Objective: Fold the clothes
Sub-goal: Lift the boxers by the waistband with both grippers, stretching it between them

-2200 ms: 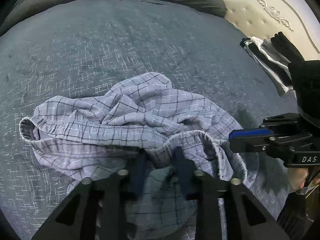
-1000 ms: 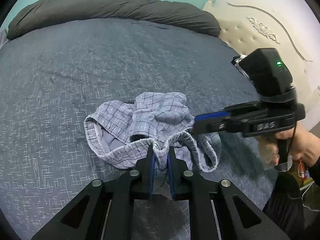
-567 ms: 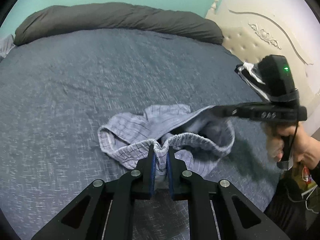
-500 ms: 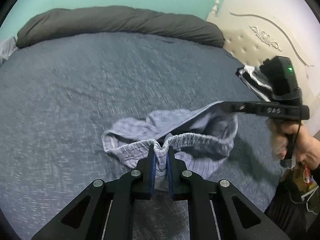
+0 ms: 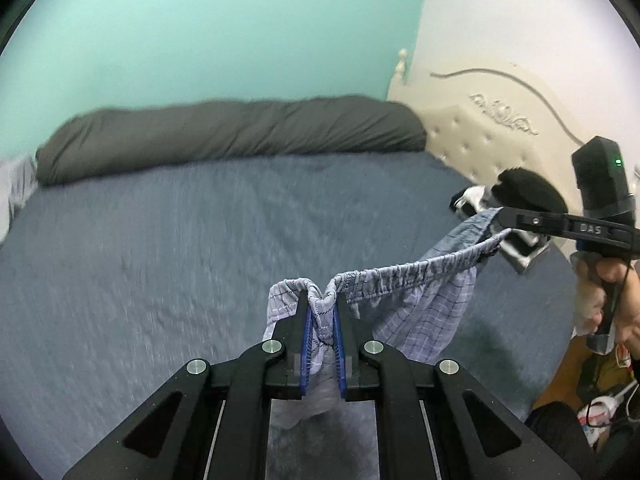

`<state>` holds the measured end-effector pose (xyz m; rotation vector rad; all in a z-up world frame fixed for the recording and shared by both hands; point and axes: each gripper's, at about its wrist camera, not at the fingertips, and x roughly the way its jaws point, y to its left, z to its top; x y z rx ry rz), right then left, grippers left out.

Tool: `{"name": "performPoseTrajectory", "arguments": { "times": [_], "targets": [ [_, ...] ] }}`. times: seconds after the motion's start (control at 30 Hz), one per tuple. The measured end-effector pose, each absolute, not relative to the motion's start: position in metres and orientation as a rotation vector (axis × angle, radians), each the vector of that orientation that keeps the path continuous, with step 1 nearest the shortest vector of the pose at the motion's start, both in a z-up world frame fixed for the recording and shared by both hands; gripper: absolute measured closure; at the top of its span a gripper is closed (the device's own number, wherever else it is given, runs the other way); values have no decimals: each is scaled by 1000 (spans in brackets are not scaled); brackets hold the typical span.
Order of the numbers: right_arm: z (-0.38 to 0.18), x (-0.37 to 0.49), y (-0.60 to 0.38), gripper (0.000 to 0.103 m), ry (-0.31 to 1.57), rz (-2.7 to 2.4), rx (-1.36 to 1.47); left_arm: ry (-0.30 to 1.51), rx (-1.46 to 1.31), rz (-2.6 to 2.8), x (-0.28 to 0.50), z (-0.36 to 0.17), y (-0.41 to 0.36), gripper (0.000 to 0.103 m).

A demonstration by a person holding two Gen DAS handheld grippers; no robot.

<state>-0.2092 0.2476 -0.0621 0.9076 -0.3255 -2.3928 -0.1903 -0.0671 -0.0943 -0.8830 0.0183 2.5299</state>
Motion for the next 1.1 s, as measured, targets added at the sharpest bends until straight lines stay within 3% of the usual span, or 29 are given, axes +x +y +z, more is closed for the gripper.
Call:
{"name": "performPoseTrajectory", "arguments": {
  "times": [0.1,0.23,0.67,0.9,1.1],
  "targets": [
    [-28,-197,259,100,-333,-2427,866,17,-850,2517,-194,-69,-59,93],
    [-24,-194,259,100,-315,-2433,908,-4,-875,2489,-199,-63,-57,93],
    [-214,-224,227,97,-290,-2163,1475,-20,-1323,2387,-211,-232,-78,93],
    [-233,-234,250,97,-305,-2208,1492,-14,-1387,2378,-208,-265,-96,93],
    [-248,-251,251,75,-230,-2239,1460,-32,-1384,2378,-207,-266,-101,93]
  ]
}}
